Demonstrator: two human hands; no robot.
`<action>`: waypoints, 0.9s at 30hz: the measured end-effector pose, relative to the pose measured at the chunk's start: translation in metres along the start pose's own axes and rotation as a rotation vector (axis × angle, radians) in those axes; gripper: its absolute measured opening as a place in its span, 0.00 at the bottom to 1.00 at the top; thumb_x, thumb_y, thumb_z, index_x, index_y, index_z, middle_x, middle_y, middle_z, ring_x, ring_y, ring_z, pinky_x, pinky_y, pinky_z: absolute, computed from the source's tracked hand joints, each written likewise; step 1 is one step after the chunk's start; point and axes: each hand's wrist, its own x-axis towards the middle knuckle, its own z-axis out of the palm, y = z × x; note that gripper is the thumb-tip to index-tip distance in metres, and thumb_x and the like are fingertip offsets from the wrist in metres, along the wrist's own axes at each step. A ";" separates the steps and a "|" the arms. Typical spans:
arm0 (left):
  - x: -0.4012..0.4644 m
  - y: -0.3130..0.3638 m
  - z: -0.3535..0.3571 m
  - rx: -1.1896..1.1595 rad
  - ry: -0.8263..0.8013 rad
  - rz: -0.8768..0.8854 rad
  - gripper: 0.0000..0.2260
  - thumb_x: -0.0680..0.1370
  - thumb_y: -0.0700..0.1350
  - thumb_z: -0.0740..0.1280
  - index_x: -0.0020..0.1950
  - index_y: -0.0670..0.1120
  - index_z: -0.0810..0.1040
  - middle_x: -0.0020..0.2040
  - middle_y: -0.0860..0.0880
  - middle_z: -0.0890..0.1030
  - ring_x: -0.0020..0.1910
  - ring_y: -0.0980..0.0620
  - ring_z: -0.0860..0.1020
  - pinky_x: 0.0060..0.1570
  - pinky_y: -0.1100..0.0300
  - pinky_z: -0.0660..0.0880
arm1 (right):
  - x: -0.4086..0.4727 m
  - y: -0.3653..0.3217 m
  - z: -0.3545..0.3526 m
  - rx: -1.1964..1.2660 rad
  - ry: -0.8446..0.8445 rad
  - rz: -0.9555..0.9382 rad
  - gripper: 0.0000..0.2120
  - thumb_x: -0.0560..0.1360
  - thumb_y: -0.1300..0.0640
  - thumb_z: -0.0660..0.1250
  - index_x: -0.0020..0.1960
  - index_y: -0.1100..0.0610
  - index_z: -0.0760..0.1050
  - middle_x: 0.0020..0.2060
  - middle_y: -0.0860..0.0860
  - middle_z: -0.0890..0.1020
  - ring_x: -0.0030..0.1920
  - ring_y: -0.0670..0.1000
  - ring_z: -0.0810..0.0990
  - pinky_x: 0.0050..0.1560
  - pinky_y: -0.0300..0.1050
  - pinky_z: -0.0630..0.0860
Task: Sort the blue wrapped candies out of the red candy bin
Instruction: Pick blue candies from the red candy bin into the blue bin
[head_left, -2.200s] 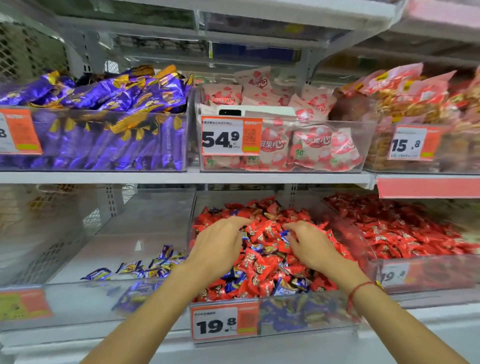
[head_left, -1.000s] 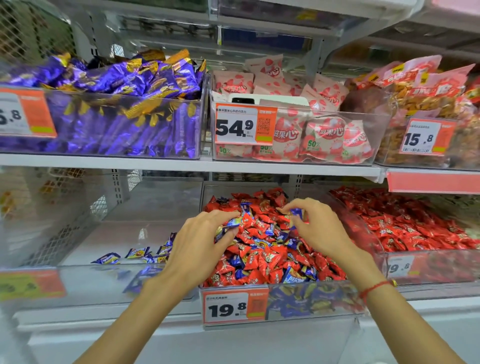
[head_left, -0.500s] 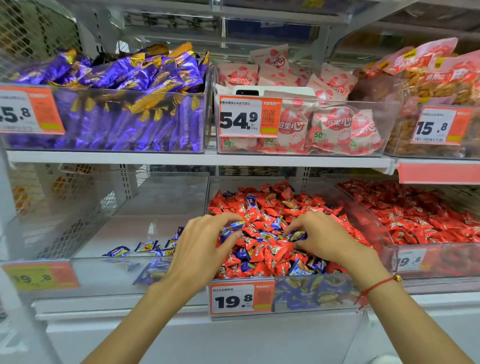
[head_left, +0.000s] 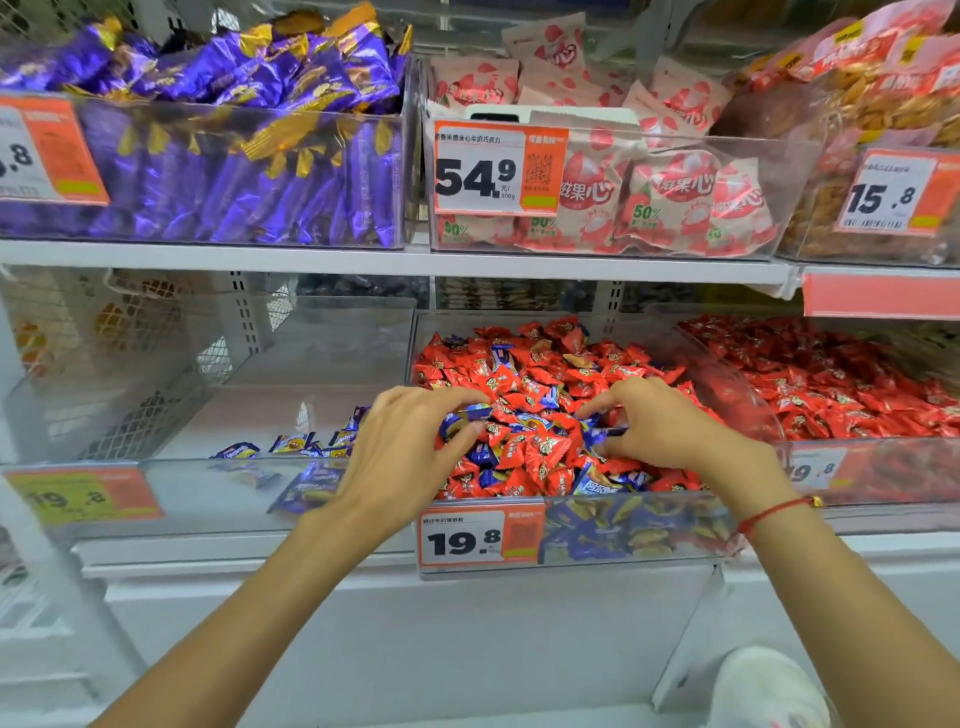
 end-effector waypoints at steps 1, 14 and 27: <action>-0.001 0.000 0.002 0.016 -0.003 0.010 0.11 0.78 0.51 0.68 0.60 0.56 0.80 0.51 0.58 0.83 0.50 0.55 0.78 0.58 0.61 0.64 | 0.000 -0.001 0.004 0.013 0.082 -0.003 0.17 0.72 0.55 0.74 0.60 0.49 0.80 0.49 0.48 0.81 0.54 0.52 0.78 0.51 0.47 0.72; -0.011 -0.041 -0.039 -0.131 0.341 -0.108 0.10 0.78 0.45 0.68 0.59 0.53 0.78 0.53 0.59 0.78 0.51 0.56 0.76 0.50 0.59 0.71 | -0.001 -0.040 -0.011 1.121 0.330 -0.010 0.06 0.76 0.57 0.69 0.52 0.49 0.80 0.46 0.49 0.82 0.39 0.36 0.81 0.33 0.33 0.76; -0.021 -0.105 -0.055 0.005 0.263 -0.371 0.17 0.79 0.39 0.66 0.67 0.48 0.76 0.67 0.50 0.76 0.69 0.48 0.70 0.65 0.54 0.65 | 0.068 -0.182 0.030 0.265 0.156 -0.480 0.29 0.77 0.60 0.64 0.73 0.39 0.63 0.58 0.52 0.81 0.53 0.57 0.79 0.54 0.55 0.76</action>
